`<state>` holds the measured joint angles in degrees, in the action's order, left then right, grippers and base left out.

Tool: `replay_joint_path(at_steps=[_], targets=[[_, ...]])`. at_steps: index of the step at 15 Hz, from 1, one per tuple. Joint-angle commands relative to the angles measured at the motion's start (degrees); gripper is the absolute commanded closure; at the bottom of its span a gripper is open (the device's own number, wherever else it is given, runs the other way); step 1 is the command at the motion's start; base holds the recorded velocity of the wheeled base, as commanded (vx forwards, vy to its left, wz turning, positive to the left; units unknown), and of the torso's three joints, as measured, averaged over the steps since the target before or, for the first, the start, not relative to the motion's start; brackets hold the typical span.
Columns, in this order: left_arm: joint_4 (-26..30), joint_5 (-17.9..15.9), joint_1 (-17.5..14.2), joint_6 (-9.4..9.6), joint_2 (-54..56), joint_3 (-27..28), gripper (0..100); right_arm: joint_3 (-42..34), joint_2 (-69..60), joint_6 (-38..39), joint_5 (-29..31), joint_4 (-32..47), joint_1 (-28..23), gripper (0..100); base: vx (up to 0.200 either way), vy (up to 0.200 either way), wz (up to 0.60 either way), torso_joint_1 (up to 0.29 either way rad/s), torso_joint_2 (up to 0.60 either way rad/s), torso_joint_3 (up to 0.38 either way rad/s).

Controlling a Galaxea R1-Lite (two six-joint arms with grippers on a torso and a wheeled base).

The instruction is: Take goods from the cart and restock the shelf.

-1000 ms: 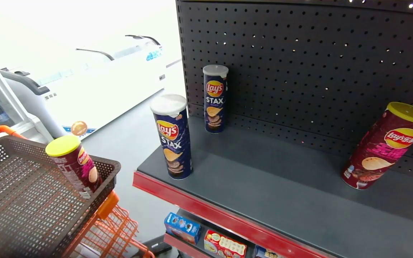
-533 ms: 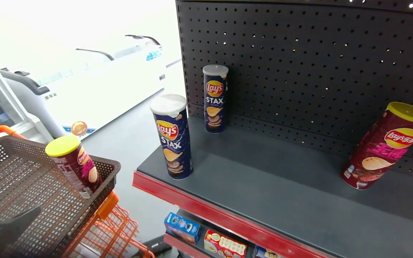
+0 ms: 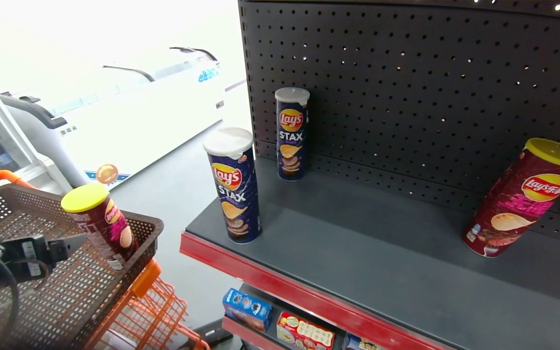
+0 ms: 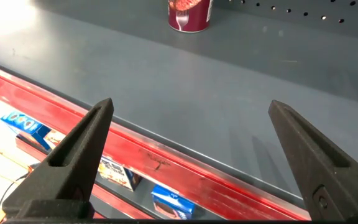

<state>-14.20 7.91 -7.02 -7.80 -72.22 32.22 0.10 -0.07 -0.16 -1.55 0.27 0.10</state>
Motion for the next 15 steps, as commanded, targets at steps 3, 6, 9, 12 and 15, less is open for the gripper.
replay_joint_path(at_steps=[3,6,9,12,15], targets=[[-17.44,-3.78,-2.65,3.58,-18.57,0.92,0,-0.01,0.07,-0.02,-0.03,0.0,-0.01,0,0.0,0.0,0.0,0.0,0.0,0.0],[-22.98,-5.19,-3.96,5.25,-23.14,1.09,0,-0.01,0.07,-0.02,-0.03,0.0,-0.01,0,0.0,0.0,0.0,0.0,0.0,0.0],[-29.74,-9.76,-5.02,5.87,-27.1,0.74,0,-0.01,0.07,-0.02,-0.03,0.0,-0.01,0,0.0,0.0,0.0,0.0,0.0,0.0],[-34.49,-11.43,-4.76,8.15,-27.8,-0.32,0,-0.01,0.07,-0.02,-0.03,0.0,-0.01,0,0.0,0.0,0.0,0.0,0.0,0.0],[-37.92,-11.52,-4.67,8.94,-27.89,-0.58,0,-0.01,0.07,-0.02,-0.03,0.0,-0.01,0,0.0,0.0,0.0,0.0,0.0,0.0]])
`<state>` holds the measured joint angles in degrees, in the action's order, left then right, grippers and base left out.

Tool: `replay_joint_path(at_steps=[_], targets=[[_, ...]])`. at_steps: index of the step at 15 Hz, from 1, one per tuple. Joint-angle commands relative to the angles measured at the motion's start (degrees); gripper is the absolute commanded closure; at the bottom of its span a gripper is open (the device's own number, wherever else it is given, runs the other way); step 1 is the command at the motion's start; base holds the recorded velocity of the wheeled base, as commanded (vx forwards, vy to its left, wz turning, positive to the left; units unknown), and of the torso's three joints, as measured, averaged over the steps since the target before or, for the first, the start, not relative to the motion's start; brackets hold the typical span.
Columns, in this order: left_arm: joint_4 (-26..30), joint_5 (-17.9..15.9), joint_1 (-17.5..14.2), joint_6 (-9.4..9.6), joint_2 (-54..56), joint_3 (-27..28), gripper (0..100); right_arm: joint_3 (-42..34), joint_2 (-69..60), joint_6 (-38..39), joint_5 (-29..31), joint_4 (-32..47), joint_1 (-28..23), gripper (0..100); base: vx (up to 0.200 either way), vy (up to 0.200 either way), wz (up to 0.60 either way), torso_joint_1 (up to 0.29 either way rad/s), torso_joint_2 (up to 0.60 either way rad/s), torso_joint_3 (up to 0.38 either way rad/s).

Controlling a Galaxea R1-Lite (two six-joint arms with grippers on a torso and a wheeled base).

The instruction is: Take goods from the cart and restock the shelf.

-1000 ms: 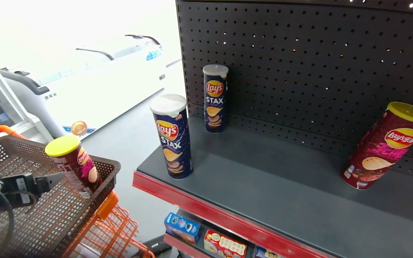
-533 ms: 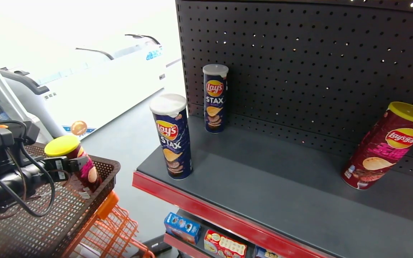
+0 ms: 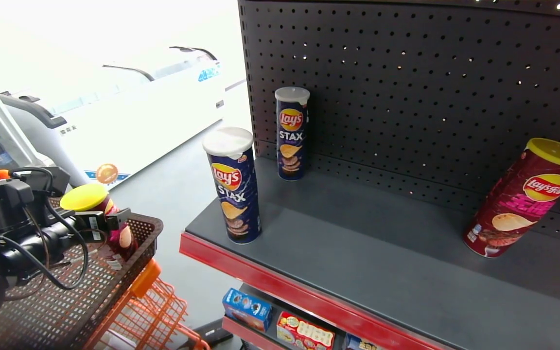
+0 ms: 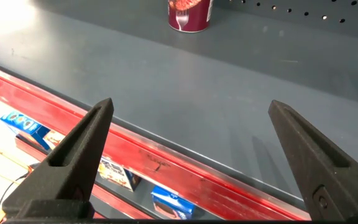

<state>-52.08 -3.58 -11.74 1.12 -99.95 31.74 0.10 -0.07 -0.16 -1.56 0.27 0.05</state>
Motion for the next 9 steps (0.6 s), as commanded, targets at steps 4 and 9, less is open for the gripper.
replay_joint_path(at_steps=[4,9], targets=[[-9.8,-4.59,-0.21,0.2,-0.95,-6.96,0,-0.01,0.07,-0.02,-0.02,0.0,0.04,0,0.0,0.0,0.0,0.0,0.0,0.0],[-16.48,-5.38,-2.06,0.9,-5.52,-7.84,0,-0.01,0.07,-0.02,-0.02,0.0,0.04,0,0.0,0.0,0.0,0.0,0.0,0.0]])
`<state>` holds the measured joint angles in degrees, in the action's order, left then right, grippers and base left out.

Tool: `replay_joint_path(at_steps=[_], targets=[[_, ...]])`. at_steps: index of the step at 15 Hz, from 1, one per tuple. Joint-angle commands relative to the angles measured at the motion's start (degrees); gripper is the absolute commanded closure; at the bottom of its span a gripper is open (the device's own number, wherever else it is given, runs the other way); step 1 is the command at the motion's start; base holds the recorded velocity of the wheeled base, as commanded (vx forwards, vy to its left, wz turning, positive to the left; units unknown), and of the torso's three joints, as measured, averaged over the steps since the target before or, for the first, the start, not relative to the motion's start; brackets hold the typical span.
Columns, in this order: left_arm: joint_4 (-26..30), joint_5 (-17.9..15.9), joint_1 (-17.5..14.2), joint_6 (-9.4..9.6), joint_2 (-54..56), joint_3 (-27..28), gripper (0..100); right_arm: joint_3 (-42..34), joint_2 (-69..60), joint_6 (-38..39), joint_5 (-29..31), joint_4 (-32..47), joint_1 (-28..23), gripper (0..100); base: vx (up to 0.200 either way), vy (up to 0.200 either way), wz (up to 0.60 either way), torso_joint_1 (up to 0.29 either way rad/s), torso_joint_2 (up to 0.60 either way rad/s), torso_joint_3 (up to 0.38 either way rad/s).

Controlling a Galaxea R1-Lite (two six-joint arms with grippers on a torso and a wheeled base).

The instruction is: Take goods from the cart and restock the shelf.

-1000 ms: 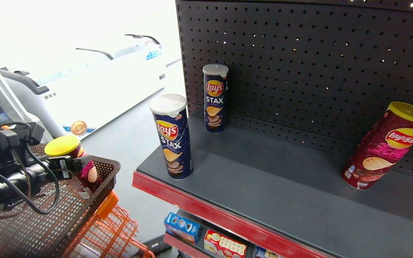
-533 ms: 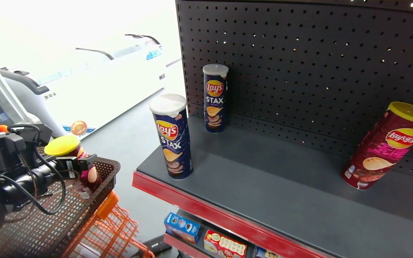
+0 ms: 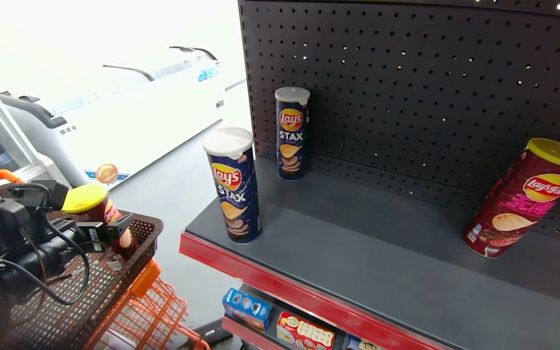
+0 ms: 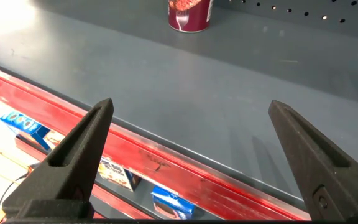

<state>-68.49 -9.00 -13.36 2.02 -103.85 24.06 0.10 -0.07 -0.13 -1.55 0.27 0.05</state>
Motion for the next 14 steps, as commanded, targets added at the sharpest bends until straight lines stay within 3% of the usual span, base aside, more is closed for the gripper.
replay_joint_path(at_steps=[1,4,14], targets=[[-1.83,0.03,-1.32,1.4,-3.11,-0.25,0,-0.01,0.07,-0.04,-0.03,0.0,0.04,0,0.0,0.0,0.0,0.0,0.0,0.0],[-2.35,0.03,-2.81,3.34,-5.75,-0.25,0,-0.01,0.07,-0.04,-0.03,0.0,0.04,0,0.0,0.0,0.0,0.0,0.0,0.0],[-6.66,0.03,-2.46,3.34,-13.75,4.5,0,-0.01,0.07,-0.04,-0.03,0.0,0.04,0,0.0,0.0,0.0,0.0,0.0,0.0]])
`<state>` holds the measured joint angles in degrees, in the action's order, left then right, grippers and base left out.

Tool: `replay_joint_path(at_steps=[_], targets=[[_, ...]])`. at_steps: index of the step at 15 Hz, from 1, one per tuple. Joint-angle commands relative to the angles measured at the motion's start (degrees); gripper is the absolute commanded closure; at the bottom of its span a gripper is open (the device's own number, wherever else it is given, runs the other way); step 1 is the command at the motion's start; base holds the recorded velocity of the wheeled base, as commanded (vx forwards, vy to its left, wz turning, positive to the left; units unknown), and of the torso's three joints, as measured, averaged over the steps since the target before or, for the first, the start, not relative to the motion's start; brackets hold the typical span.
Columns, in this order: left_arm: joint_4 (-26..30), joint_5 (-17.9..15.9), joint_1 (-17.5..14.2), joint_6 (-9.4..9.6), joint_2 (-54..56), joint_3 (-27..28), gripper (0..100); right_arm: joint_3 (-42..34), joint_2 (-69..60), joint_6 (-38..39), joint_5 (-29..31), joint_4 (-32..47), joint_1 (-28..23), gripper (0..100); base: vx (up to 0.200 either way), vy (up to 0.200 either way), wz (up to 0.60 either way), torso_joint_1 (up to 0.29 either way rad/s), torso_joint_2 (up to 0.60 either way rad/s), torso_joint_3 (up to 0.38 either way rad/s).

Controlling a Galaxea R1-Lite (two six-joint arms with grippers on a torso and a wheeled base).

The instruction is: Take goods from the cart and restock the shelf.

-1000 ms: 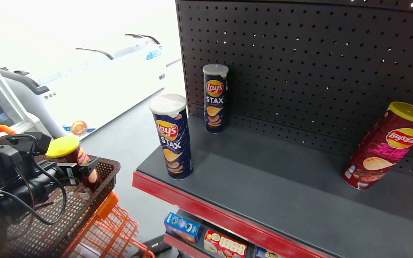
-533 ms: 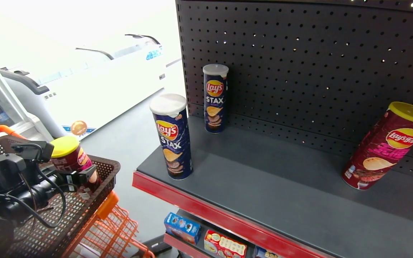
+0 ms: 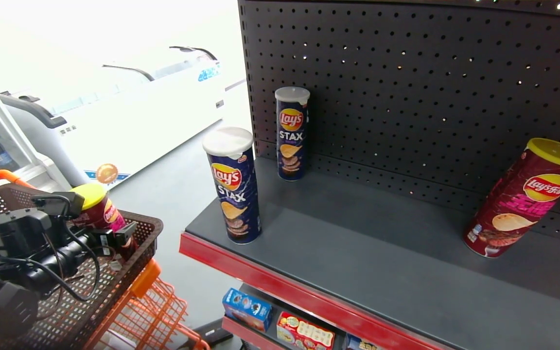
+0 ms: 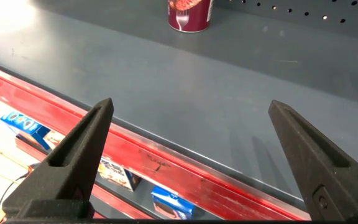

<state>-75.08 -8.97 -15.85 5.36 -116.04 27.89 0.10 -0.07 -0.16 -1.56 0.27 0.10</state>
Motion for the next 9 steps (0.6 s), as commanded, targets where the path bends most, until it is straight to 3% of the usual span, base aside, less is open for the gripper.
replay_joint_path(at_steps=[1,6,7,9], targets=[[-0.59,0.01,-0.06,0.17,-1.99,1.02,100,-0.01,0.07,-0.02,-0.02,0.0,-0.01,0,0.0,0.0,0.0,0.0,0.0,0.0],[-0.5,0.01,0.03,0.88,-1.91,2.43,100,-0.01,0.07,-0.02,-0.02,0.0,-0.01,0,0.0,0.0,0.0,0.0,0.0,0.0],[-0.42,0.01,0.55,2.37,-0.94,2.43,100,-0.01,0.07,-0.02,-0.02,0.0,-0.01,0,0.0,0.0,0.0,0.0,0.0,0.0],[0.11,-0.08,1.43,2.63,2.05,2.08,100,-0.01,0.07,-0.02,-0.02,0.0,-0.01,0,0.0,0.0,0.0,0.0,0.0,0.0]])
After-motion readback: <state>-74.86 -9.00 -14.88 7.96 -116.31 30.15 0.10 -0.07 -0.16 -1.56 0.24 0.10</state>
